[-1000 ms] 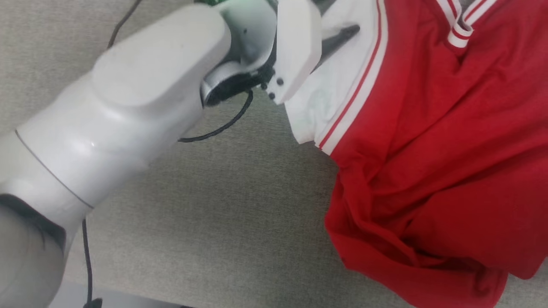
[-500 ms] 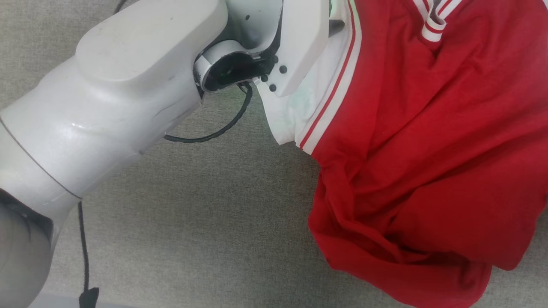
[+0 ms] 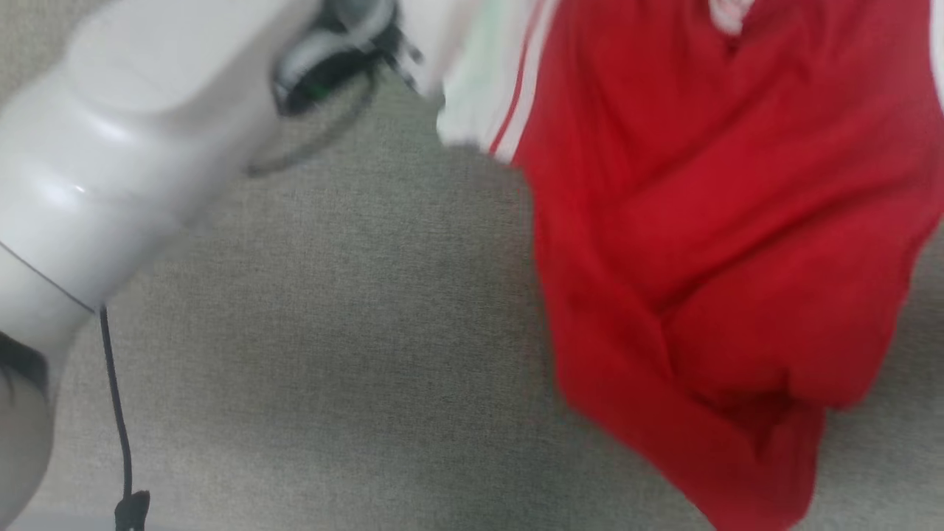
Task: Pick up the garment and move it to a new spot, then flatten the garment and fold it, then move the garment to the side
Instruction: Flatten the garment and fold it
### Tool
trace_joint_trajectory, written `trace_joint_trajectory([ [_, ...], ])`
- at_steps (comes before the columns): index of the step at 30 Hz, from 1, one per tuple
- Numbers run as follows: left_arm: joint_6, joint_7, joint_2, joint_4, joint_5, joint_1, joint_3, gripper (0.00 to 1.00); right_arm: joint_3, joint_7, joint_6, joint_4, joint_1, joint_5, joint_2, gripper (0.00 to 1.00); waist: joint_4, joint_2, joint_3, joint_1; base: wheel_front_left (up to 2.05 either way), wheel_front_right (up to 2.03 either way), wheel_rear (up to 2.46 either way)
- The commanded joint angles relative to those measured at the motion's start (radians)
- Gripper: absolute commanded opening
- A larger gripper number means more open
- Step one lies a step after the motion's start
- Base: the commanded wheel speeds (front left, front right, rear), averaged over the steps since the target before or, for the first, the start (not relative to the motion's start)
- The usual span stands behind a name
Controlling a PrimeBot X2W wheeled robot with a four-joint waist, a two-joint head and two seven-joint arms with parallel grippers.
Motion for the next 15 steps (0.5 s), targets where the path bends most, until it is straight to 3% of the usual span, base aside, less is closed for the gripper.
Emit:
trace_joint_trajectory([
  [1,-0.001,-0.039,0.007,0.027,0.007,-0.026,0.009,0.0,-0.009,-0.019,-0.003,0.018,-0.02,0.008,0.001,0.0,-0.015,0.0002,-0.026,0.0,0.0,0.0,0.0],
  [9,-0.001,-0.266,-0.017,0.3,-0.019,-0.148,0.097,0.0,-0.086,-0.179,-0.002,0.242,-0.143,-0.014,0.11,0.0,-0.077,0.0002,-0.082,0.0,0.0,0.0,0.0],
  [15,0.033,-0.338,-0.023,0.441,-0.012,-0.324,0.272,0.0,-0.204,-0.38,-0.003,0.512,-0.321,-0.068,0.232,0.0,-0.125,0.0002,-0.101,0.0,0.0,0.0,0.0],
])
